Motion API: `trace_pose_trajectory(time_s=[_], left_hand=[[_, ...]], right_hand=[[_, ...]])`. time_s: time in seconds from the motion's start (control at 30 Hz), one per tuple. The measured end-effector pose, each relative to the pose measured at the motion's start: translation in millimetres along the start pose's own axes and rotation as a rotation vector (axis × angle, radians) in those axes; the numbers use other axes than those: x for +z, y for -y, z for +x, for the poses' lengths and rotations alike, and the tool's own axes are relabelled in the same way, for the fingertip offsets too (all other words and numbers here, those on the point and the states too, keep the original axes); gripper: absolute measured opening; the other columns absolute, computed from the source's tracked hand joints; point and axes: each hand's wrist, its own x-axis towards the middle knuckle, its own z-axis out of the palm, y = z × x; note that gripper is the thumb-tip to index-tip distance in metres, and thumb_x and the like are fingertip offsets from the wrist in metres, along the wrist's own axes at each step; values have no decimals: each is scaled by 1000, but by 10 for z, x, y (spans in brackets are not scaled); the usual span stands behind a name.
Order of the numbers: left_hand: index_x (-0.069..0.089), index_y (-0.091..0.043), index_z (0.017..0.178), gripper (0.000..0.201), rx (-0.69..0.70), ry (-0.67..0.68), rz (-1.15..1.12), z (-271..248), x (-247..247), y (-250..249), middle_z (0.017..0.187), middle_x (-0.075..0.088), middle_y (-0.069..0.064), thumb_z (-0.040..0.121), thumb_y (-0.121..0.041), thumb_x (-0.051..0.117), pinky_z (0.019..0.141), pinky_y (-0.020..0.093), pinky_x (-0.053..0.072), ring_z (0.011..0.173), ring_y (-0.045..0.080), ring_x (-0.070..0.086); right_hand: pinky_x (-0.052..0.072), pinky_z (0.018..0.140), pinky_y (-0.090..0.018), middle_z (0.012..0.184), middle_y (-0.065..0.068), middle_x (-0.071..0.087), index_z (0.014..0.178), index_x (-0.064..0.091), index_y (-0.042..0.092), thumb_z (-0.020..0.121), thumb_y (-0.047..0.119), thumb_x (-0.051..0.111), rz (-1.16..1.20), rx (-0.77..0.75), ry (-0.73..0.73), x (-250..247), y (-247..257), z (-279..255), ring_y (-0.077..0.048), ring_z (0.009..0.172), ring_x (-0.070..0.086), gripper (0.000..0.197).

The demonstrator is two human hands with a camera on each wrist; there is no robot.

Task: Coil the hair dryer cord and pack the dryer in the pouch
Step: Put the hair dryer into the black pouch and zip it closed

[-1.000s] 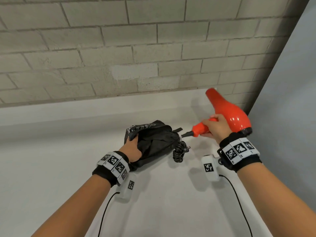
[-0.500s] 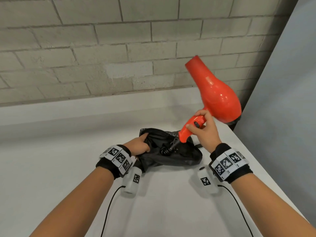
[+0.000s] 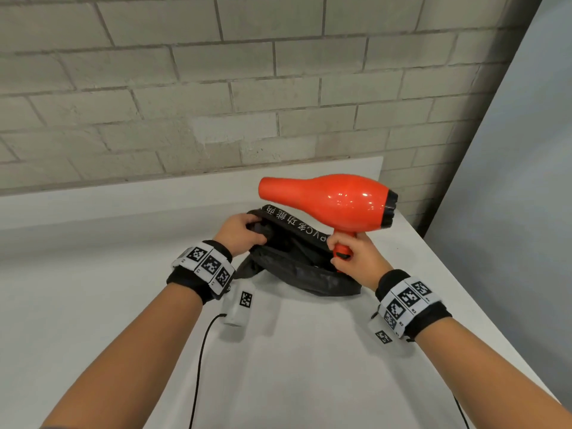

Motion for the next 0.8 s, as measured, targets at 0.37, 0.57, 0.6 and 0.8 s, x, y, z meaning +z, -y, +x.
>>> trace_pose_trajectory(time_s=[0.37,0.57,0.6,0.8], left_hand=[[52,-9,112,38,-231,79,9,83,-186,-24,70,57,12,81,9,38,44,19,53,46,17,59],[60,-5,77,23,-147,-150,-21,142,-169,-67,56,51,15,76,3,39,56,30,42,59,33,54],[61,-2,88,27,-146,-145,-27,142,-155,-70,63,55,19,76,3,36,59,33,45,67,37,57],[49,-9,129,44,-19,-131,226,49,-115,-162,129,53,25,87,-4,34,96,33,40,116,37,50]], right_hand=[[36,67,-6,82,14,36,82,54,18,74,-10,54,-141,-53,271,-81,94,4,0,68,38,29],[32,67,-8,80,18,33,84,53,14,73,-11,51,-213,-88,258,-61,89,6,-1,67,37,27],[31,65,-9,80,17,35,83,54,12,72,-12,49,-226,-116,267,-52,99,-1,-2,66,37,27],[25,61,-6,84,4,43,84,56,8,69,-13,44,-318,-180,300,14,106,-43,-11,72,34,29]])
